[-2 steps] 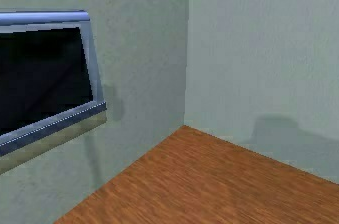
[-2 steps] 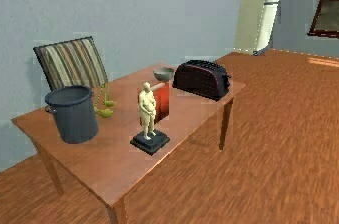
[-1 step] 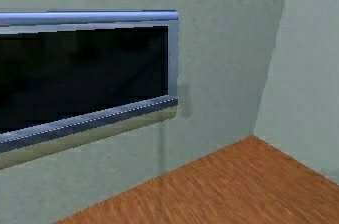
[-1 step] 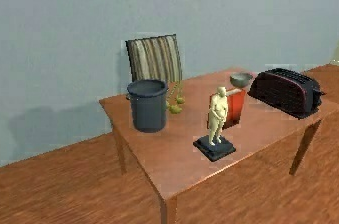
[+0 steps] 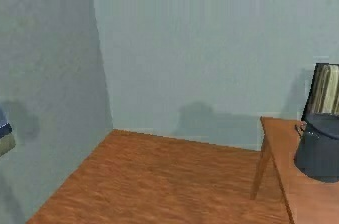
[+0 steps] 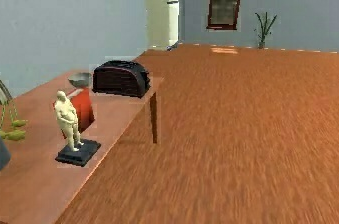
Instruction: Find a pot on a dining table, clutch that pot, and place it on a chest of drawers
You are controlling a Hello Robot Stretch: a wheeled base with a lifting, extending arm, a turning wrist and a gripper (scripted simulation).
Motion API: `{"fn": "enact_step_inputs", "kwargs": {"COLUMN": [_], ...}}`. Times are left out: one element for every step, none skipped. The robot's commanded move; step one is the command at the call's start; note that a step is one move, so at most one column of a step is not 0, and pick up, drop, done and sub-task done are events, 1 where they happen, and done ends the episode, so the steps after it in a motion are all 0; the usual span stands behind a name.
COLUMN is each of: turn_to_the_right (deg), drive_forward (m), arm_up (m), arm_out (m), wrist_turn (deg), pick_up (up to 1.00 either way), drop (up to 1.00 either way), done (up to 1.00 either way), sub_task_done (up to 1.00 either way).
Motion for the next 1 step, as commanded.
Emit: {"fn": "enact_step_inputs", "kwargs": {"turn_to_the_right": [12.0], "drive_forward": [0.0], "arm_up": [0.0], "arm_out": [0.0], "wrist_turn": [0.0], "pick_up": [0.0], "drop": [0.0], "done": [0.0], "sub_task_done": [0.0]}}
